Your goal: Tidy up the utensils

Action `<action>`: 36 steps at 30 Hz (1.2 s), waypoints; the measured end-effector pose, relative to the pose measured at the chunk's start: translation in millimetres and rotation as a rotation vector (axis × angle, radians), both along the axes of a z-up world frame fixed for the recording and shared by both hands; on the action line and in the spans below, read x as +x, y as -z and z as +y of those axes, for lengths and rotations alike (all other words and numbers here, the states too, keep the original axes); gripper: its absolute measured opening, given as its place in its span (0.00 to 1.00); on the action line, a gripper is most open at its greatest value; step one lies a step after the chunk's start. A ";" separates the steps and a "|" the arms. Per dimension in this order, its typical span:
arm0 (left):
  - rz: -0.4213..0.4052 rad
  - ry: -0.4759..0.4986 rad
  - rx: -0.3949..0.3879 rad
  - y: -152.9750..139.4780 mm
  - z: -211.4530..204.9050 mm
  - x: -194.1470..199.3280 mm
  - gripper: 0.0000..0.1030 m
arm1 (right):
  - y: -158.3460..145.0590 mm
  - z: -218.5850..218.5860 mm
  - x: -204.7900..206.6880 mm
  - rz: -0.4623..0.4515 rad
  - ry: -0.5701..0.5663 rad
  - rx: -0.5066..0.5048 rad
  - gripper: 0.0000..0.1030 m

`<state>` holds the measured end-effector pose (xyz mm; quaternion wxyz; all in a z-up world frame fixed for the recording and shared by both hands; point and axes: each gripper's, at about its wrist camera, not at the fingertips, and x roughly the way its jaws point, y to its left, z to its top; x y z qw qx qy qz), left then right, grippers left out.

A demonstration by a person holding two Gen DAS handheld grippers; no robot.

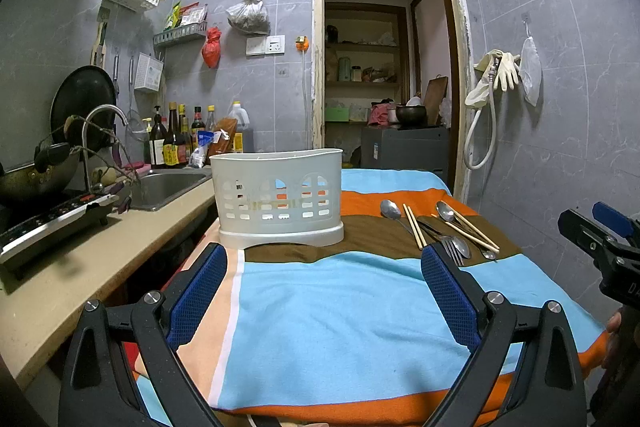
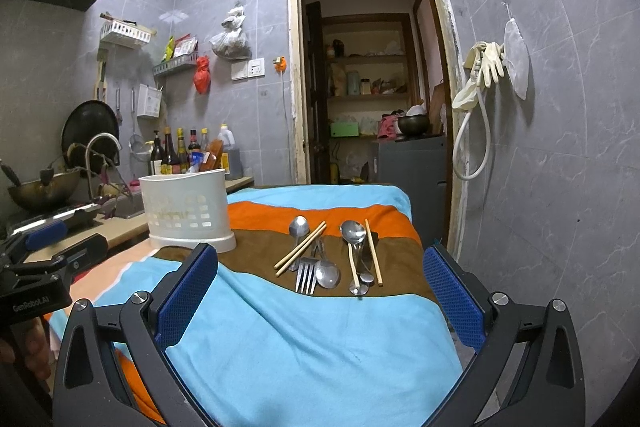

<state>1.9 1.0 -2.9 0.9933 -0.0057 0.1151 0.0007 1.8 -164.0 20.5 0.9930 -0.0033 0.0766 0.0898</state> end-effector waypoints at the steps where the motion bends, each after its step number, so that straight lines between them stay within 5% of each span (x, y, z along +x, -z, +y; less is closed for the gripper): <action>1: 0.000 0.000 0.001 0.5 -0.1 0.6 0.92 | -1.2 0.1 0.9 0.002 0.000 0.000 1.00; 36: 0.008 -0.002 0.001 4.4 -1.9 0.7 0.92 | 13.6 8.1 8.9 0.044 0.018 -0.010 1.00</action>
